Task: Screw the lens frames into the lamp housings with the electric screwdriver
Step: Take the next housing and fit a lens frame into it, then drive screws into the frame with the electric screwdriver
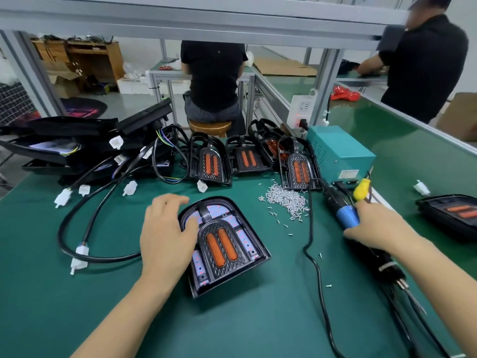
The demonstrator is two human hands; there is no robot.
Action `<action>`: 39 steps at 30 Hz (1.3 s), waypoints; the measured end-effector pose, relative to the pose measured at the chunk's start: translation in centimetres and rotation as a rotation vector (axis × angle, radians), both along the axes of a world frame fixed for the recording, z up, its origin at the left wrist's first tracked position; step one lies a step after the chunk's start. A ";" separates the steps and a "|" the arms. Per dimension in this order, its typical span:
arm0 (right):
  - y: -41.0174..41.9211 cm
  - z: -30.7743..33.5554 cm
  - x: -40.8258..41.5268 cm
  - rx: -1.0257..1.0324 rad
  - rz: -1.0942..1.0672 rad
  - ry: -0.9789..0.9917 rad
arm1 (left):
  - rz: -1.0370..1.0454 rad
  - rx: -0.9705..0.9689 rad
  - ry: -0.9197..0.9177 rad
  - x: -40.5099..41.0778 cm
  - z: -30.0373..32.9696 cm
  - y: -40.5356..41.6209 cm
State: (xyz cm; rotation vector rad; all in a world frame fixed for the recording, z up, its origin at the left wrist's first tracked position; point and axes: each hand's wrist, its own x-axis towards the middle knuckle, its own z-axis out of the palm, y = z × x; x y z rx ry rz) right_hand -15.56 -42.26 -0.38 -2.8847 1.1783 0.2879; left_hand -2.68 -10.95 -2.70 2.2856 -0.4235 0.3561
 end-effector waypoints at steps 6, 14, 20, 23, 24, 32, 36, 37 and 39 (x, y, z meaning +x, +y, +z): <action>0.0 0.7 -0.1 0.087 -0.040 0.010 | -0.394 0.125 -0.088 -0.3 4.3 -5.4; -1.8 0.2 -2.2 0.411 -0.138 -0.390 | -0.755 0.642 0.106 -1.5 4.0 -13.5; -2.1 1.7 -3.9 0.912 -0.242 -0.945 | -0.826 0.662 0.138 -2.7 2.8 -14.5; -2.0 3.8 -4.5 1.199 -0.216 -1.228 | -0.907 0.645 0.203 -3.4 2.7 -14.4; -2.1 4.4 -4.8 1.295 -0.188 -1.307 | -0.925 0.629 0.221 -3.7 2.8 -14.3; -1.8 7.3 -6.2 1.593 -0.046 -1.696 | -1.033 0.634 0.251 -7.5 1.4 -14.4; -0.5 7.2 -6.0 1.520 0.017 -1.688 | -0.956 0.623 0.144 -8.7 0.5 -14.6; -0.2 7.1 -6.0 1.500 0.025 -1.696 | -0.939 0.615 0.119 -9.0 0.2 -14.6; 0.4 7.0 -5.8 1.473 0.055 -1.730 | -0.935 0.623 0.064 -9.3 -0.1 -14.4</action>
